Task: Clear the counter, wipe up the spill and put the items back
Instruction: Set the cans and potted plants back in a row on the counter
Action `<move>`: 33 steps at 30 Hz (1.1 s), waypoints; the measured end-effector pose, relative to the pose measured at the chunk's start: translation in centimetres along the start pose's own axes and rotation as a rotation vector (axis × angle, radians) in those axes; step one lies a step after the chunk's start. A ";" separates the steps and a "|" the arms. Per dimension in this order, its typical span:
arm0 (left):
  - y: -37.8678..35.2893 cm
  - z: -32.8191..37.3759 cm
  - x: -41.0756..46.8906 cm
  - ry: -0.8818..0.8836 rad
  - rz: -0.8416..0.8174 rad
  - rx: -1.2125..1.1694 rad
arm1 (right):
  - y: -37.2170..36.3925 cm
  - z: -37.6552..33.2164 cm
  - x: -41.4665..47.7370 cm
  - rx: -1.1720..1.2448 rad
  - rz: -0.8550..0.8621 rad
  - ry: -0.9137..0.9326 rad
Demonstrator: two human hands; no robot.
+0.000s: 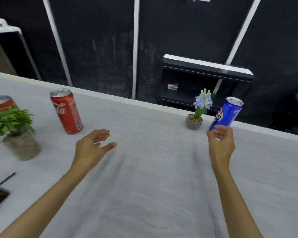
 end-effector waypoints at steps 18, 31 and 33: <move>19.2 -14.0 -0.1 0.211 0.353 0.029 | -35.2 -8.1 -24.2 -0.013 -0.901 0.007; 19.3 -12.7 2.0 0.083 0.368 -0.034 | -37.0 -8.5 -23.4 0.027 -0.659 0.055; 19.3 -11.7 2.8 0.065 0.376 -0.055 | -36.4 -9.1 -22.3 0.034 -0.651 0.075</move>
Point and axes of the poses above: each hand's wrist, its own x-axis towards the middle knuckle, its own y-axis out of the back of the hand, z = x × y, the point moved 10 cm from there along x, towards the middle knuckle, and after that the axes turned 1 degree about x, right-handed, at the moved point
